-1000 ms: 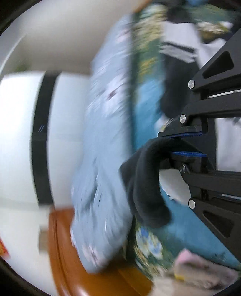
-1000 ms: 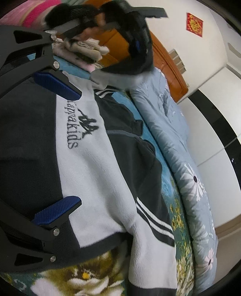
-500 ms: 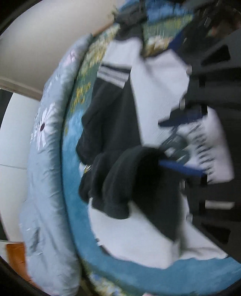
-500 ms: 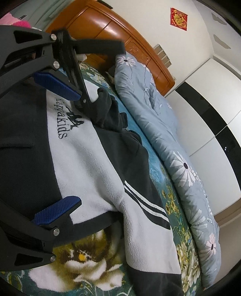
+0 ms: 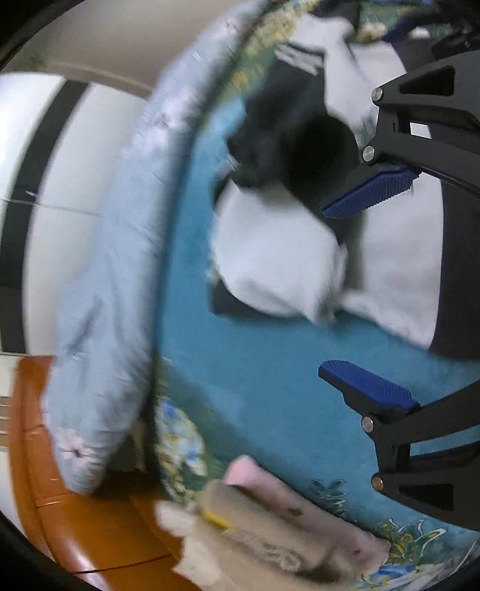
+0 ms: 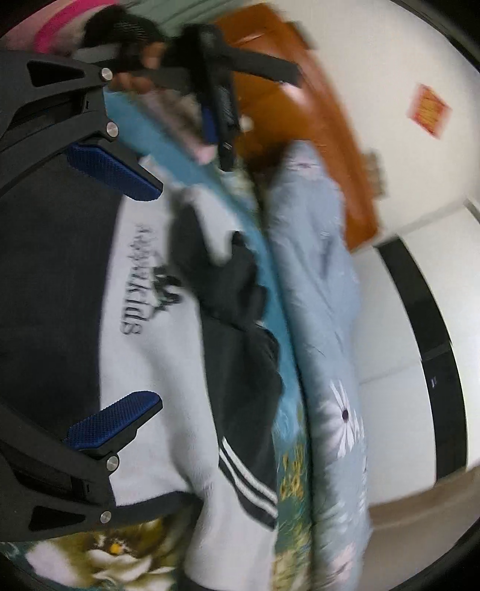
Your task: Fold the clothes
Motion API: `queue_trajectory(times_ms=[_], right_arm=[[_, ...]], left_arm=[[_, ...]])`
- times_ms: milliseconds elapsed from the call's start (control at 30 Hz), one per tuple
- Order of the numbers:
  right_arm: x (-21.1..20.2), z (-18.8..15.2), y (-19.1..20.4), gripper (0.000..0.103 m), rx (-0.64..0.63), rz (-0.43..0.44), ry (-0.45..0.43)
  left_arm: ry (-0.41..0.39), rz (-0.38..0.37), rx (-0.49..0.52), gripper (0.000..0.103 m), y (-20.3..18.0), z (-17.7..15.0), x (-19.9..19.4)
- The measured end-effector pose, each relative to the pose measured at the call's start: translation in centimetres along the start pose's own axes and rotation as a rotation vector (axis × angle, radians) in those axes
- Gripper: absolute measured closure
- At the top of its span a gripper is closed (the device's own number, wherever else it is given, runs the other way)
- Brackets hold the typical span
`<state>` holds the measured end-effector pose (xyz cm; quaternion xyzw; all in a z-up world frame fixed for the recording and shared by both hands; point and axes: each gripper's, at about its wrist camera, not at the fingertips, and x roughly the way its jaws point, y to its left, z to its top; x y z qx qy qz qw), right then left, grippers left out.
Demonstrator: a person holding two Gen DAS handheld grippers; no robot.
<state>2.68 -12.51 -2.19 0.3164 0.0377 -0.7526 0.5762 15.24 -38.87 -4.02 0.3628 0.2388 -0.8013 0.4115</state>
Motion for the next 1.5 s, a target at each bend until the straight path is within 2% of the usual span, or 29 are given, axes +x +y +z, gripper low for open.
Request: queue_trajectory(times_ms=[133, 267, 300, 533, 600, 667, 700, 800, 867, 933, 967, 1100, 1267, 1300, 1433, 1500], right_arm=[[3.9, 1.8, 2.8, 0.000, -0.142, -0.071, 0.066], [7.8, 3.7, 5.5, 0.000, -0.284, -0.143, 0.133], [8.8, 4.2, 6.2, 0.000, -0.320, -0.161, 0.150], [15.7, 7.1, 10.9, 0.000, -0.569, -0.291, 0.266], [17.8, 6.7, 11.4, 0.006, -0.642, -0.356, 0.297], [19.0, 6.6, 11.3, 0.023, -0.669, -0.403, 0.331], [19.5, 6.6, 11.0, 0.026, -0.672, -0.423, 0.348], [20.0, 7.3, 9.4, 0.041, -0.599, -0.450, 0.379], [19.4, 8.2, 8.2, 0.066, -0.521, -0.463, 0.365], [18.2, 9.6, 6.6, 0.080, -0.407, -0.458, 0.334], [17.7, 10.2, 5.9, 0.084, -0.355, -0.455, 0.319], [14.9, 12.7, 3.9, 0.090, -0.172, -0.405, 0.226], [10.5, 15.1, 3.4, 0.091, -0.081, -0.313, 0.040], [10.2, 15.2, 3.1, 0.091, -0.074, -0.310, 0.024], [9.9, 14.2, -0.4, 0.091, -0.007, -0.327, 0.041], [10.8, 12.2, -3.3, 0.091, 0.091, -0.323, 0.108]], left_arm=[[0.090, 0.030, 0.046, 0.020, 1.4, 0.7, 4.3], [0.166, -0.113, -0.044, 0.020, 3.4, 0.3, 5.4], [0.174, -0.121, -0.039, 0.020, 3.5, 0.3, 5.3], [0.228, -0.130, 0.091, 0.020, 2.7, -0.2, 5.4], [0.230, -0.107, 0.104, 0.020, 2.5, -0.4, 6.0], [0.226, -0.055, 0.116, 0.020, 2.5, -0.4, 6.9], [0.219, -0.031, 0.117, 0.020, 2.6, -0.3, 7.5], [0.211, -0.036, 0.077, 0.020, 3.3, -0.2, 8.9], [0.203, -0.058, 0.030, 0.019, 4.0, 0.0, 8.8], [0.195, -0.079, -0.016, 0.019, 4.7, 0.2, 8.7], [0.188, -0.086, -0.037, 0.019, 5.0, 0.3, 8.7], [0.174, -0.114, -0.128, 0.019, 6.2, 0.2, 8.8], [0.182, -0.138, -0.197, 0.019, 7.3, 0.3, 8.3], [0.185, -0.147, -0.204, 0.019, 7.4, 0.3, 8.3], [0.193, -0.140, -0.194, 0.018, 6.9, 0.2, 8.2], [0.197, -0.147, -0.202, 0.018, 7.0, 0.1, 8.0]])
